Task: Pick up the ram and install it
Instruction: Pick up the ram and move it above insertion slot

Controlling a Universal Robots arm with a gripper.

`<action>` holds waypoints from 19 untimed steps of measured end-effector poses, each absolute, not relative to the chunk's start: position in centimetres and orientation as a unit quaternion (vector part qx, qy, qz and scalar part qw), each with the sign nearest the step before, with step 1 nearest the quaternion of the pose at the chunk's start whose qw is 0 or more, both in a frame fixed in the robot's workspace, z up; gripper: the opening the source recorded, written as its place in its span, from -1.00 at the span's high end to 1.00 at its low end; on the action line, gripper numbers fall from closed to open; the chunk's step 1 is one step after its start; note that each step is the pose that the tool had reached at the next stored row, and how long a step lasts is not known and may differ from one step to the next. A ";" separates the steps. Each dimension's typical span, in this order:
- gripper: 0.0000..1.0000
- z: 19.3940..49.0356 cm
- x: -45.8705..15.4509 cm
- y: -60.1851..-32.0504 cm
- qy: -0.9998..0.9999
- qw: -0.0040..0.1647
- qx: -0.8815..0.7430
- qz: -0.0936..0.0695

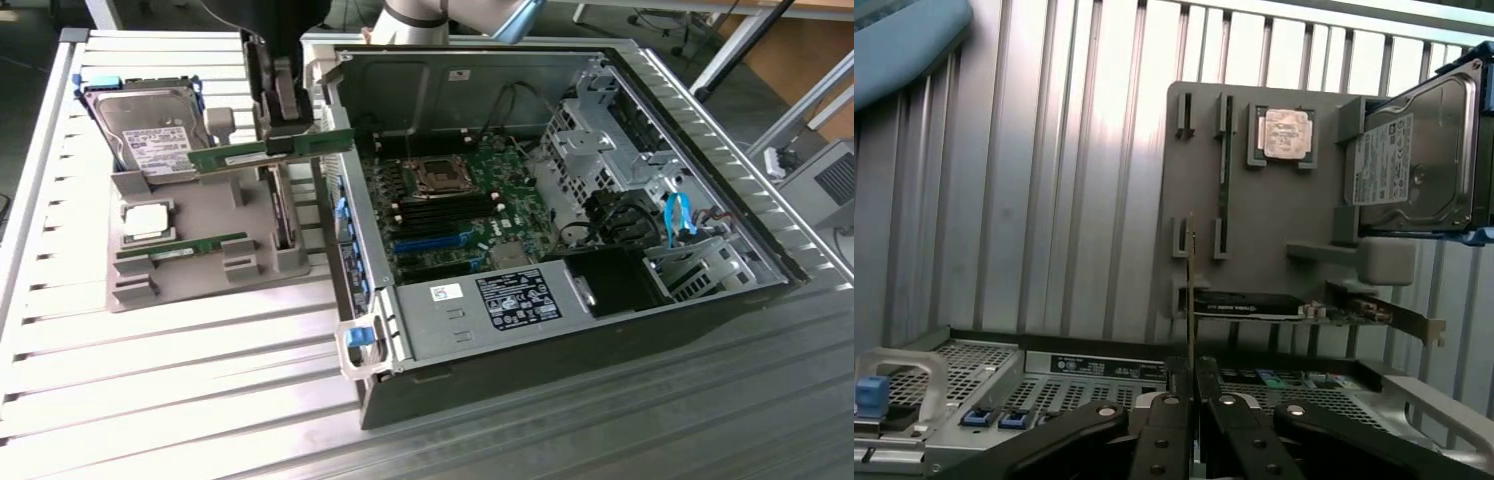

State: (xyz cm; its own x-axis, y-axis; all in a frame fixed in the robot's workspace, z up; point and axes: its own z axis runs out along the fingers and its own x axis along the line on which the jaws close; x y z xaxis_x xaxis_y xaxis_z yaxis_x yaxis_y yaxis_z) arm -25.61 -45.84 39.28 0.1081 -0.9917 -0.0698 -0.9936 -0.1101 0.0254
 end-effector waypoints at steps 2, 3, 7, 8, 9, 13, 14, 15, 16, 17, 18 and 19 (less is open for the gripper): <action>0.76 39.3 -25.2 -45.8 0.667 0.014 -0.744 0.035; 0.76 39.3 -25.0 -45.8 0.667 0.014 -0.744 0.035; 0.76 39.3 -23.8 -45.8 0.667 0.014 -0.744 0.035; 0.76 39.3 -23.4 -45.8 0.667 0.014 -0.744 0.034; 0.76 39.3 -23.2 -45.8 0.667 0.014 -0.744 0.035; 0.76 39.3 -22.4 -45.8 0.667 0.014 -0.744 0.034; 0.76 39.3 -22.2 -45.8 0.667 0.014 -0.744 0.034; 0.76 39.3 -22.1 -45.8 0.667 0.014 -0.744 0.034; 0.76 39.3 -22.0 -45.8 0.667 0.014 -0.744 0.034; 0.76 39.3 -21.9 -45.8 0.667 0.014 -0.744 0.034; 0.76 39.3 -21.8 -45.8 0.667 0.014 -0.744 0.034; 0.76 39.3 -21.7 -45.8 0.667 0.014 -0.744 0.034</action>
